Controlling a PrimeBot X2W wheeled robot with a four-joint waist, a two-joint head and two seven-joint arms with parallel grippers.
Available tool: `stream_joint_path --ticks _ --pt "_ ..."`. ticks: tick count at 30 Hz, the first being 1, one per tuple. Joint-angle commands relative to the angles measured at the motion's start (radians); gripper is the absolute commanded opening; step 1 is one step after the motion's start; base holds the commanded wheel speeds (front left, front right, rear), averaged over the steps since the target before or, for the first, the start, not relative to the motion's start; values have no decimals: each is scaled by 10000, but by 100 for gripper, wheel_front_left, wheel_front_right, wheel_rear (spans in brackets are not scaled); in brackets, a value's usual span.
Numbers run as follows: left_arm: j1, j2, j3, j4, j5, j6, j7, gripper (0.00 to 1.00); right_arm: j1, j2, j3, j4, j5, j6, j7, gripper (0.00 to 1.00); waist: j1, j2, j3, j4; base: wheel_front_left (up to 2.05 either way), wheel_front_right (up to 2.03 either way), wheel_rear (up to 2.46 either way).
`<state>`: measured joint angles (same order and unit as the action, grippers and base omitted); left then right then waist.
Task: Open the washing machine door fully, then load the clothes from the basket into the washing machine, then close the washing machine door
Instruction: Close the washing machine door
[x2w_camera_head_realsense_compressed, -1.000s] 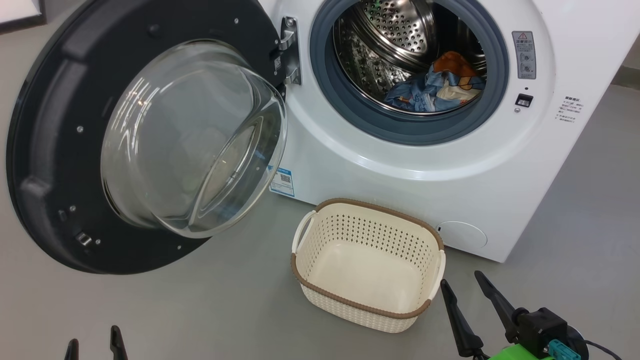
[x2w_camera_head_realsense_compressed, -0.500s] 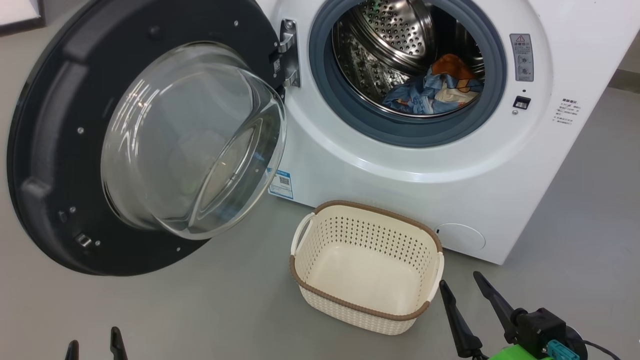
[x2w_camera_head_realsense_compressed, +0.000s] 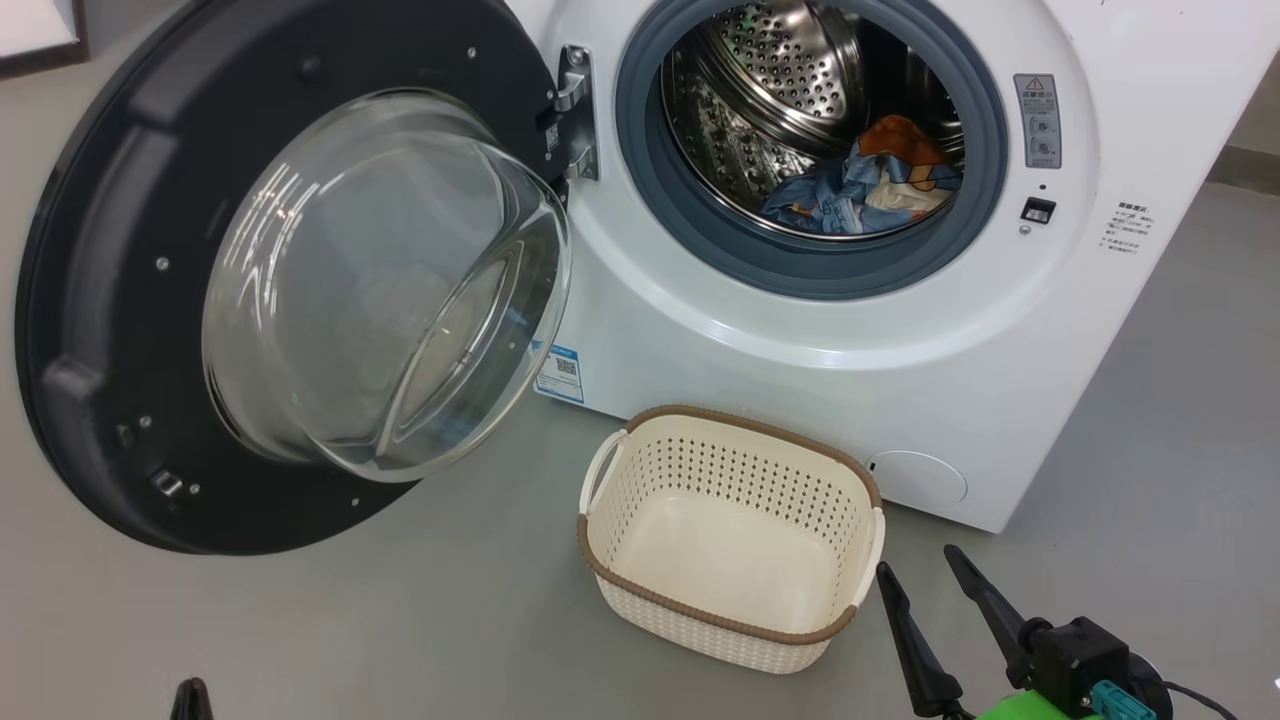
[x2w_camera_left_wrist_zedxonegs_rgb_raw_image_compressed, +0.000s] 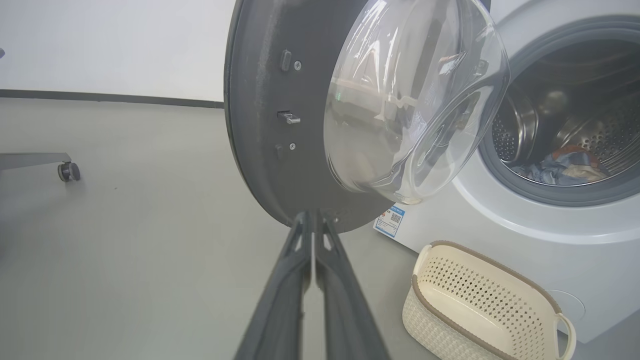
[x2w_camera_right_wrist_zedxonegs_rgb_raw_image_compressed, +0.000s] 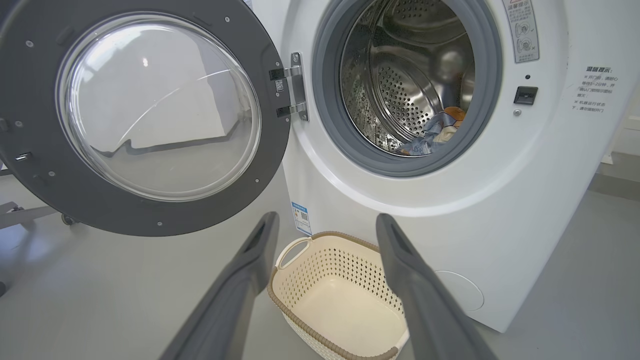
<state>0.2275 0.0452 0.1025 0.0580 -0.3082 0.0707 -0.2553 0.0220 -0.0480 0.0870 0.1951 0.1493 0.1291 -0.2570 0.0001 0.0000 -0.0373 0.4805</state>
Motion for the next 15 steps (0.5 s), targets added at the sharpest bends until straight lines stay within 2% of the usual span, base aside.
stream_joint_path --ticks 1,7,11,15 --pt "-202 51 289 -185 -66 -54 -65 0 -301 -22 280 -208 -119 16 -48 100 -1 0 8 2 0 0 0" --pt "-247 51 312 -148 -183 -146 -65 0 -292 -22 242 -214 -105 16 -48 100 -1 0 40 4 0 0 0" --pt "-487 51 513 -225 -1011 -322 -65 0 -281 -22 226 -213 -85 16 -48 100 -1 0 41 1 0 0 0" --pt "-868 51 1006 -254 -1688 -679 -65 0 -280 -22 250 -211 -67 16 -48 100 -1 0 34 -12 0 0 0"
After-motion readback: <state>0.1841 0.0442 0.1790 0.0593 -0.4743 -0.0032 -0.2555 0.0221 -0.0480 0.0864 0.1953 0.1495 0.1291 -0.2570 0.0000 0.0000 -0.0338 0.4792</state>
